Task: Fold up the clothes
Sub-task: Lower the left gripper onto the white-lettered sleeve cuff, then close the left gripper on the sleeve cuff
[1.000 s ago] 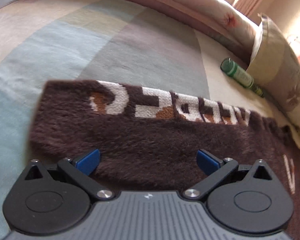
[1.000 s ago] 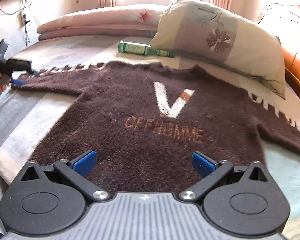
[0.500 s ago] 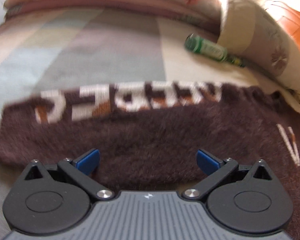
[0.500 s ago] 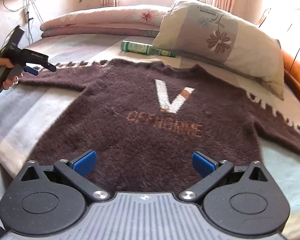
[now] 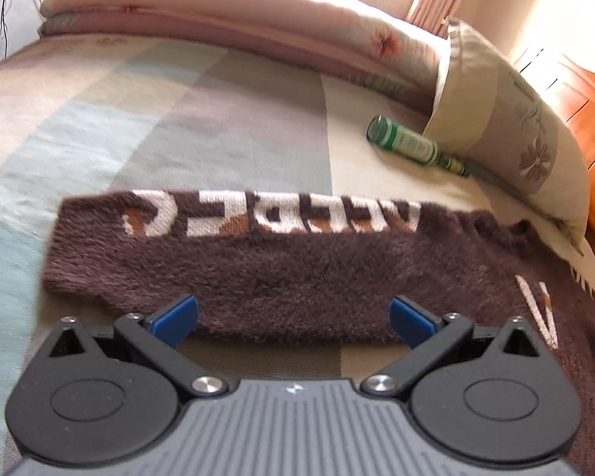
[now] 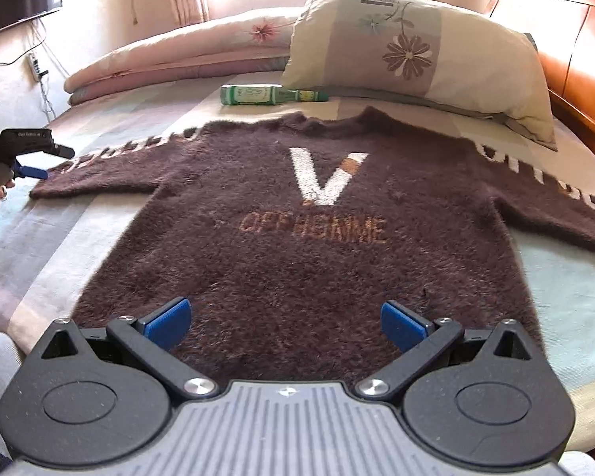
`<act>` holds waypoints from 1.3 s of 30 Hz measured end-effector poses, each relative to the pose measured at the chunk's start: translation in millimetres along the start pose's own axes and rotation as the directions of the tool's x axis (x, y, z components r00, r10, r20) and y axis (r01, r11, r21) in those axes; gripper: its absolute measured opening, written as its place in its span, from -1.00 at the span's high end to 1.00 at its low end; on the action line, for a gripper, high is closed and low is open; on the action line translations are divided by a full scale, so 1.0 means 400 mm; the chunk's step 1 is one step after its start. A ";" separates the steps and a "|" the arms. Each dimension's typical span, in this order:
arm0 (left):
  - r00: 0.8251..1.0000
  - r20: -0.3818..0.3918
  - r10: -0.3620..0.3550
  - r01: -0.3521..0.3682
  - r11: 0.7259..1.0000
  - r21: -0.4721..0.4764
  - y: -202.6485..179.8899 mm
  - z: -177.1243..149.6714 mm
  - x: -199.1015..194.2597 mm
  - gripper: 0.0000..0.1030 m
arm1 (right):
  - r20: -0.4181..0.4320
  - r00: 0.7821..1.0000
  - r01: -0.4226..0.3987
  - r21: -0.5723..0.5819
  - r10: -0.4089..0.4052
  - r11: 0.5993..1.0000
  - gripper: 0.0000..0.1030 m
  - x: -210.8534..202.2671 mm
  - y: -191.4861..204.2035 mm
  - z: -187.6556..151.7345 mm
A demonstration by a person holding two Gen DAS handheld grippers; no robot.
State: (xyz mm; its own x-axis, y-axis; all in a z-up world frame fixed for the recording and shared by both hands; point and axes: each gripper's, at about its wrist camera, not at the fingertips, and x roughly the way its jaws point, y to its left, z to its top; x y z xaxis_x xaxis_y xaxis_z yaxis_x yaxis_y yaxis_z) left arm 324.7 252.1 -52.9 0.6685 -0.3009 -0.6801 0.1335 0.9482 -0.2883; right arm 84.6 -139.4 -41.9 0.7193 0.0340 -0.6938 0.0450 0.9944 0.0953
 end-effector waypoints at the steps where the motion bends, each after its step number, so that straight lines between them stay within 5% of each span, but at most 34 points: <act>1: 1.000 0.012 -0.011 0.011 1.000 -0.005 0.004 -0.013 0.000 -0.99 | 0.000 1.000 -0.003 -0.002 0.003 1.000 -1.00 -0.002 0.000 -0.002; 11: 0.990 -0.039 -0.133 0.121 0.968 -0.222 0.093 -0.104 0.076 -0.99 | -0.022 1.000 -0.009 0.027 0.010 1.000 -1.00 0.010 -0.008 -0.008; 26: 0.964 0.117 -0.237 0.263 0.901 -0.344 0.194 -0.079 0.121 -0.99 | -0.073 0.997 0.000 -0.001 0.000 1.000 -1.00 0.069 0.024 0.002; 31: 0.960 0.176 -0.218 0.272 0.873 -0.404 0.245 -0.062 0.129 -0.99 | -0.083 0.996 0.015 -0.011 -0.016 1.000 -1.00 0.077 0.023 0.001; 39: 0.950 0.266 -0.162 0.297 0.732 -0.613 0.370 -0.044 0.119 -0.99 | -0.098 0.995 0.027 0.002 -0.027 1.000 -1.00 0.090 0.007 0.001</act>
State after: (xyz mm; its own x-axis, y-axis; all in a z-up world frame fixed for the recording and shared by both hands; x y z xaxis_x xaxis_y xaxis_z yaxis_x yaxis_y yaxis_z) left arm 363.4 376.4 -139.7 0.8084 -0.4126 -0.4198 -0.1521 0.5425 -0.8262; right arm 111.0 -135.4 -66.3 0.6463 0.0172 -0.7629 0.0660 0.9947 0.0783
